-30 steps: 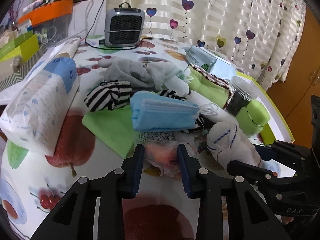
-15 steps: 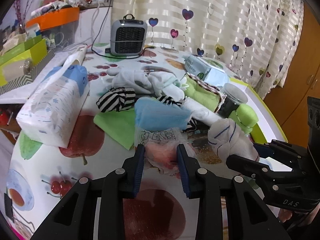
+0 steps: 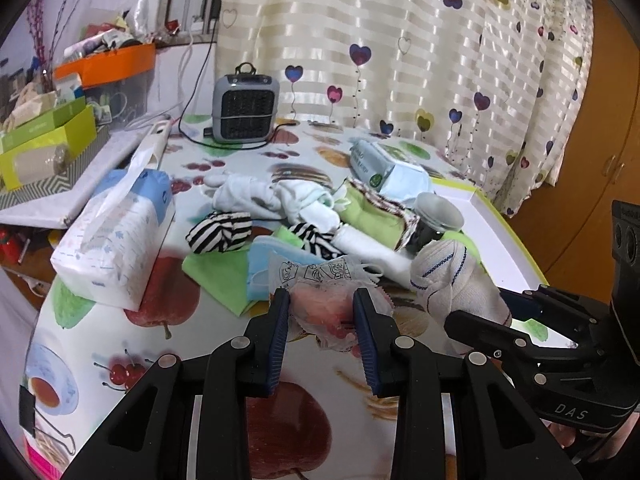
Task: Organize soft objects
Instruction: 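Lift the rolled towel with the right gripper and carry it toward the white tray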
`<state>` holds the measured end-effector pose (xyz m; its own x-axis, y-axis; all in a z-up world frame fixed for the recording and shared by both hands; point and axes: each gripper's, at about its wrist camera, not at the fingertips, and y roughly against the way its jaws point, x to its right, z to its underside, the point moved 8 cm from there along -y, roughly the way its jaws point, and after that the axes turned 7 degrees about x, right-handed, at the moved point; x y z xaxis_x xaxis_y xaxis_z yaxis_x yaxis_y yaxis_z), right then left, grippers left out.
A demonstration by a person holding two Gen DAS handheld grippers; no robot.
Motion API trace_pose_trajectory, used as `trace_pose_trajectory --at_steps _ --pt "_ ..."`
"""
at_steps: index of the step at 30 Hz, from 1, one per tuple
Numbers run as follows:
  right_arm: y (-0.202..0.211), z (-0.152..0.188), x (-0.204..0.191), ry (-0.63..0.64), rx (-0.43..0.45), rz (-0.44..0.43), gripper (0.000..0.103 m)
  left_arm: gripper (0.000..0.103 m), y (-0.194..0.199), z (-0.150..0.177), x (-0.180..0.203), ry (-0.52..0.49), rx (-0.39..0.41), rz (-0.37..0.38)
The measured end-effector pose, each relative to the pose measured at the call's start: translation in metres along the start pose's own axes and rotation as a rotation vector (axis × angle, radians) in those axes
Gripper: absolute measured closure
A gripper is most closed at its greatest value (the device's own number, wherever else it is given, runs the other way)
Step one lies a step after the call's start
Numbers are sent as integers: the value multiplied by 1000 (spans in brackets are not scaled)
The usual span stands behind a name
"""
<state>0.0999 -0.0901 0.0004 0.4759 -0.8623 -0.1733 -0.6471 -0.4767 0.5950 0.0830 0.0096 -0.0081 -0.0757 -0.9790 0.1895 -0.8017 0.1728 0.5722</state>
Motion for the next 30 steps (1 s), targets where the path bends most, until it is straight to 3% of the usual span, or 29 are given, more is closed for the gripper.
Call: trace_pose_trajectory --at_steps 15,30 --pt "22 -9 26 -22 46 50 59 72 -2 -13 31 -32 10 46" --pt "54 -16 86 -90 95 172 59 72 -18 -32 90 -92 23 145"
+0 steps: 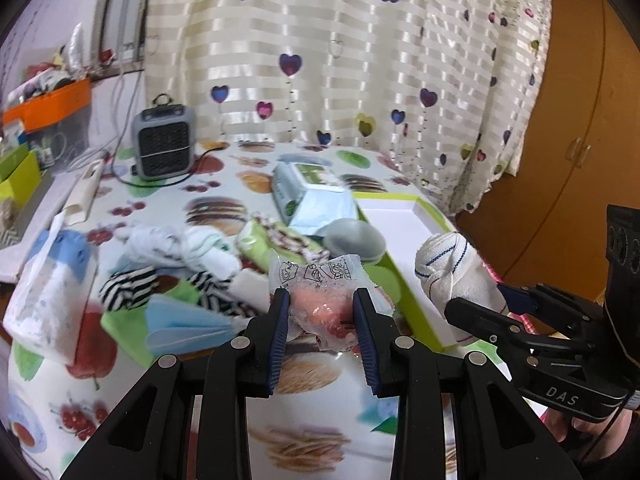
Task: Organize soft objects
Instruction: 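Lift the rolled towel with the right gripper and carry it toward the white tray, then lower the towel into the white tray and open the right gripper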
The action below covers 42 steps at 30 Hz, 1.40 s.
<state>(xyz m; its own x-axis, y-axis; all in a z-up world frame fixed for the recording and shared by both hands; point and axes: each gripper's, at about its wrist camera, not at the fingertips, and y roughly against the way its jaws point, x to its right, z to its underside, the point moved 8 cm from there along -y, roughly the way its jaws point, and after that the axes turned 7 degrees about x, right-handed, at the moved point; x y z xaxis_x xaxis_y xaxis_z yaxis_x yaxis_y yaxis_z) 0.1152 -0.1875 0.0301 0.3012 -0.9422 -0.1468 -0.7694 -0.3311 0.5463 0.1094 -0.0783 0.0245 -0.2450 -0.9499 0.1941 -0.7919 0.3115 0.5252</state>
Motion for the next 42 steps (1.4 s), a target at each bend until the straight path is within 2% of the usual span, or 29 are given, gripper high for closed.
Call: trace_pose_trajectory --at_steps 12,28,42 --pt "4 5 55 -70 -3 84 59 72 -30 -8 50 -54 -19 86" --pt "-11 31 122 -159 -64 170 59 72 -84 7 109 -135 -101 190" --pt "-27 54 145 -163 -145 211 58 72 -118 32 131 -171 -196 234"
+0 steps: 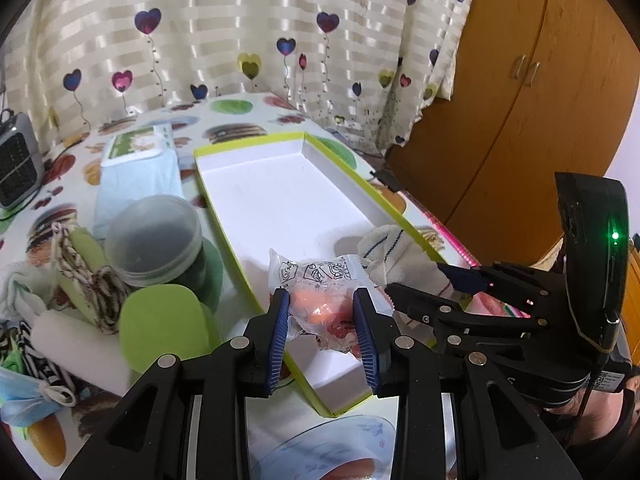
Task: Organize soft objects
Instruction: 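Lower the towel into the white tray and open the right gripper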
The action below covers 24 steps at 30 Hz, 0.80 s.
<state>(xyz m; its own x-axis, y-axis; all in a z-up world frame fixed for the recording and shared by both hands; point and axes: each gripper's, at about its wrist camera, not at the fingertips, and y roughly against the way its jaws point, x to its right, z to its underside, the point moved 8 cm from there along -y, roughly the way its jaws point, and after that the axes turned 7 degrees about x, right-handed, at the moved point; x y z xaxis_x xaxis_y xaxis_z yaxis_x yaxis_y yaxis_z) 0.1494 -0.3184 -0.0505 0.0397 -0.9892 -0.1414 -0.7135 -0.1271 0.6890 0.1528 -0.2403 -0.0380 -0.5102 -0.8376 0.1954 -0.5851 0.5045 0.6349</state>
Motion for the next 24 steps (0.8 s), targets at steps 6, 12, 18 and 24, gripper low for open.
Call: trace_pose_trajectory --at_steps 6,12,18,24 --pt "1 2 1 33 12 11 56 72 -10 3 3 -13 -23 5" --pt "9 -5 2 51 54 25 46 67 -13 1 6 -23 -14 19" --pt "18 -9 4 40 70 37 46 60 -4 -2 6 -15 7 13" --pt "35 -14 -5 42 92 44 46 60 16 -5 9 -16 40 2"
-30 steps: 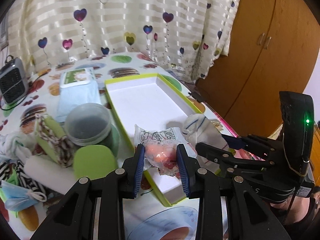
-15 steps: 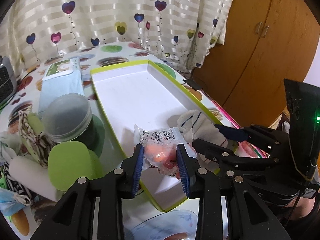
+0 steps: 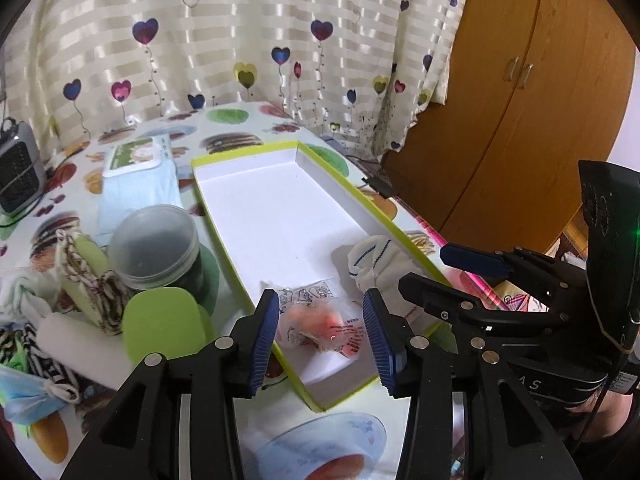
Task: Organize soft objects
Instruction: 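Lower the towel into the white tray and open the right gripper, then withdraw the right gripper from the tray back toward the pile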
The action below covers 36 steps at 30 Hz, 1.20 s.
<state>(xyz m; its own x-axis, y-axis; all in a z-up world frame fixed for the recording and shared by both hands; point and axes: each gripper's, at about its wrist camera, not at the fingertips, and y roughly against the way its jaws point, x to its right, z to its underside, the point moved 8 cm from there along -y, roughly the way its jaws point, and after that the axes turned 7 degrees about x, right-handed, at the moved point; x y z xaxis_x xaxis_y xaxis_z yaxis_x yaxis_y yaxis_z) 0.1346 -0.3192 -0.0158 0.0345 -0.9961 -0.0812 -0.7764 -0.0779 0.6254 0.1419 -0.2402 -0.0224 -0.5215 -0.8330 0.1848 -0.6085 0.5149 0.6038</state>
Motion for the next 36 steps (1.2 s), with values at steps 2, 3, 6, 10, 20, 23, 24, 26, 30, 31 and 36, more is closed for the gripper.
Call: trace_pose_trajectory --at_steps 2,3,6,10,20,23,24,26,30,31,36 --pt "6 -2 -4 -1 7 -1 46 60 8 -1 1 -1 12 -5" --pt "9 -3 -6 0 9 -3 46 60 13 -1 0 1 19 -7" --pt "18 -3 -14 8 15 -7 46 60 27 0 -1 5 34 -18" --pt "28 -3 -28 24 19 -23 46 60 42 3 -3 7 48 -33" --pt "45 -6 -76 82 41 -92 46 60 81 15 -28 52 79 -94" --pt "47 -5 -90 100 39 -115 46 60 92 21 -40 70 82 -123" --pt "47 -4 -95 107 38 -123 46 60 94 22 -43 75 83 -130" --pt "47 -4 -103 118 36 -135 46 60 100 26 -50 88 86 -142" --pt "48 -3 -117 133 34 -156 46 60 111 31 -60 107 94 -159" --pt "48 -3 -122 138 34 -162 46 60 113 33 -61 110 95 -162" --pt "48 -2 -137 156 30 -182 46 60 123 35 -73 129 108 -178"
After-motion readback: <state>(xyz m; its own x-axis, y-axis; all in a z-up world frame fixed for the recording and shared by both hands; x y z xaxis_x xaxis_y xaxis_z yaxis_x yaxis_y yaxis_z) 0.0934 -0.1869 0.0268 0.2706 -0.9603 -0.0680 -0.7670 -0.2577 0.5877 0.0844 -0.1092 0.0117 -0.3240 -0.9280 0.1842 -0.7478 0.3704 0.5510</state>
